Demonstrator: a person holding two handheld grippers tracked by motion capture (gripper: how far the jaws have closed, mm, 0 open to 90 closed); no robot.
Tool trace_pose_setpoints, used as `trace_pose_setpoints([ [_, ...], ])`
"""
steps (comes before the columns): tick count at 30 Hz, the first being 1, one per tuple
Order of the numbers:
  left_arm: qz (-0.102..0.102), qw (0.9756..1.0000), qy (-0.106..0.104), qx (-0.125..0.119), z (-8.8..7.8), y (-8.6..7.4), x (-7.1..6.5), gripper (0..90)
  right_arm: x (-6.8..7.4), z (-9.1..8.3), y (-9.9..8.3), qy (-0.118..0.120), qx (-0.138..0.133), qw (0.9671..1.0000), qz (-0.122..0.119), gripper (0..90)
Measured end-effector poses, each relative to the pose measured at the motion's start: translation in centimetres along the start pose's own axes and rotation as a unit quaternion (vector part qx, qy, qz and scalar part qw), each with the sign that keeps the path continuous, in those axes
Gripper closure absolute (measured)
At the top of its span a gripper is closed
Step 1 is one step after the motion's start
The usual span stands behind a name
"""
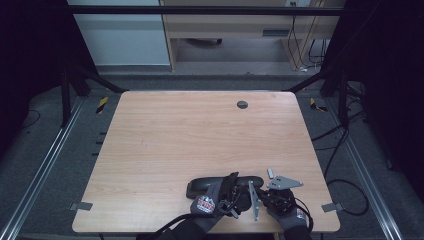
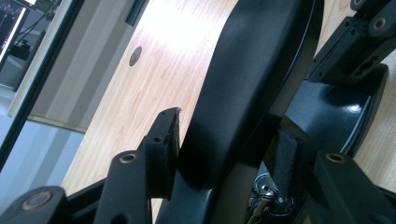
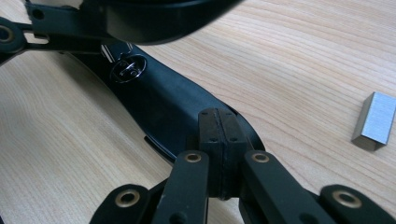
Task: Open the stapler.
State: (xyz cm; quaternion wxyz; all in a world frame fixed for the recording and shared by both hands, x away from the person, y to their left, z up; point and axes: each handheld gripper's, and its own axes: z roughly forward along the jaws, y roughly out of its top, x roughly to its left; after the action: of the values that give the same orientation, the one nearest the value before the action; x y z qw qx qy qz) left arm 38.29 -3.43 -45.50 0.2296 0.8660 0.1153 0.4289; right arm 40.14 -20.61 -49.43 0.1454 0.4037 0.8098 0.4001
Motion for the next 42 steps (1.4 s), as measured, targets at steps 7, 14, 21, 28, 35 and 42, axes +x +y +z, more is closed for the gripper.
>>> trace_pose_setpoints([
  [7,-0.011,0.9999,0.000,-0.007,-0.3,-0.1,0.4,49.4,0.0,0.0,0.0,-0.001,-0.001,1.0000,0.000,90.0],
  [14,-0.018,0.9997,0.003,-0.013,-0.6,-0.1,0.6,50.1,0.0,0.0,0.0,-0.002,0.000,1.0000,0.001,90.0],
  [21,-0.026,0.9995,0.003,-0.017,-0.9,-0.2,1.0,50.6,0.1,0.0,0.1,-0.002,0.002,1.0000,-0.001,90.0],
  [28,-0.027,0.9994,0.004,-0.019,-1.0,-0.2,1.1,50.6,0.2,0.1,0.1,0.001,0.001,1.0000,-0.002,90.0],
  [35,-0.032,0.9993,0.003,-0.021,-1.2,-0.2,1.3,50.8,0.3,0.2,0.2,0.003,0.001,1.0000,-0.002,90.0],
  [42,-0.044,0.9986,0.003,-0.027,-1.7,-0.4,2.0,51.5,0.3,0.2,0.2,0.001,0.002,1.0000,0.000,90.0],
])
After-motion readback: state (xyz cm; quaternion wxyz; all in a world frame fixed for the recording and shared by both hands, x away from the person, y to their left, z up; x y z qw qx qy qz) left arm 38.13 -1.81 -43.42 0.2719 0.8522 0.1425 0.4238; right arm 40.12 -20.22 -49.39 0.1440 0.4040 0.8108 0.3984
